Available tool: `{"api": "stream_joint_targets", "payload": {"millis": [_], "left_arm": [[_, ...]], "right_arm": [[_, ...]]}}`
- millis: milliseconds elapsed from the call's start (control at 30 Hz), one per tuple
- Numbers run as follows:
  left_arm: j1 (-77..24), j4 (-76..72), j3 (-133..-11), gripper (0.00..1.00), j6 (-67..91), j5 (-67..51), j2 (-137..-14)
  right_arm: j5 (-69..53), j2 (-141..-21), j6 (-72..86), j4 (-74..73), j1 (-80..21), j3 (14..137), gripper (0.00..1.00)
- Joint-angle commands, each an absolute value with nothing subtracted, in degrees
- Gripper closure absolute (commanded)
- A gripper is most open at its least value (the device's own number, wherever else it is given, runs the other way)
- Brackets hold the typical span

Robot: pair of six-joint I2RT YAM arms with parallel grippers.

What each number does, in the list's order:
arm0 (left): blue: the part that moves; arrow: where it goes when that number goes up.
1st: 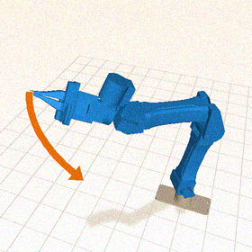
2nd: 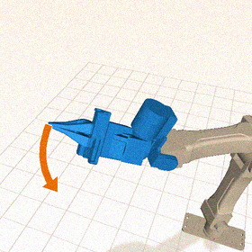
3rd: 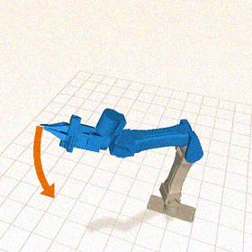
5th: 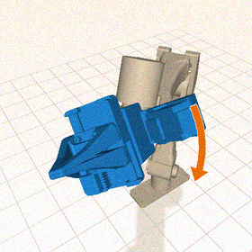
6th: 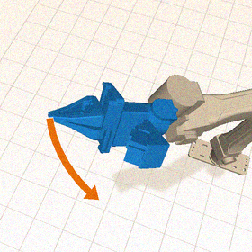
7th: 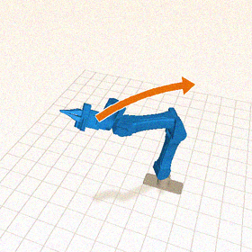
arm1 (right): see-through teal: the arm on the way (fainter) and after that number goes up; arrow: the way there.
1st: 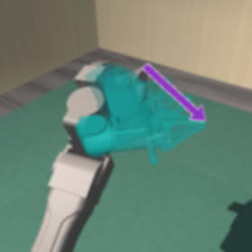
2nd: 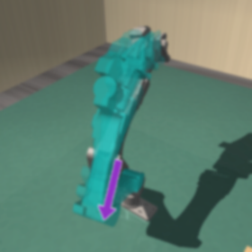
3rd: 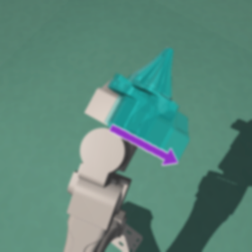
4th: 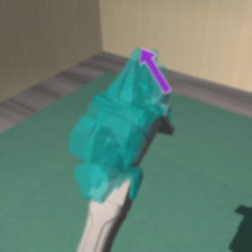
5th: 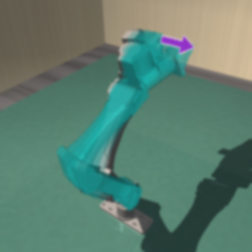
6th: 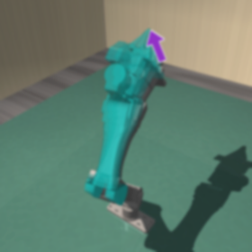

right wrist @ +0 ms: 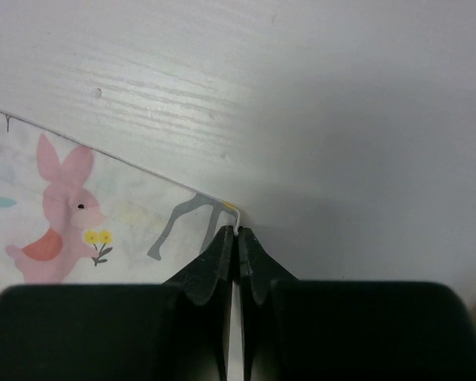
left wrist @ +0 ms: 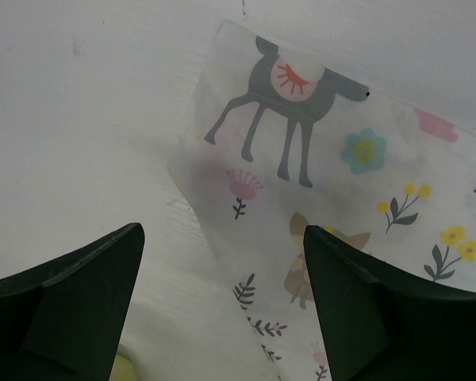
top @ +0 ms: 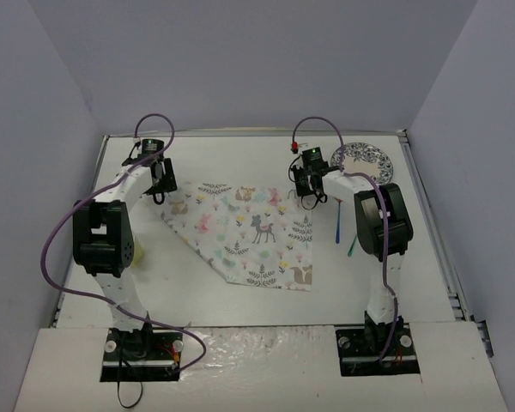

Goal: Set the dinner table for one person

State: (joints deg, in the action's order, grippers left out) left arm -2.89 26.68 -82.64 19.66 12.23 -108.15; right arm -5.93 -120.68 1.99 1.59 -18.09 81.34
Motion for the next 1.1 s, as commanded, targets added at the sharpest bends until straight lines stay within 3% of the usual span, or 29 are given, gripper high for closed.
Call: {"api": "stream_joint_targets", "payload": {"millis": [0,600,933,1067], "left_arm": [[-2.02,25.48,-87.66,0.22,20.83,12.48,-109.80],[1.82,25.25,-99.97,0.24,21.43,7.74,-123.52],[2.46,24.35,-98.75,0.43,21.27,2.42,-125.52],[2.38,23.38,-98.09,0.59,20.66,0.26,-125.51]], "right_arm": [[-4.30,-117.29,3.48,-4.84,-18.37,78.07,1.00],[-4.72,-112.99,5.40,-4.11,-20.48,74.49,1.00],[-5.10,-112.06,6.33,-3.52,-20.57,74.79,1.00],[-5.36,-111.97,6.50,-3.34,-20.66,74.71,1.00]]}}
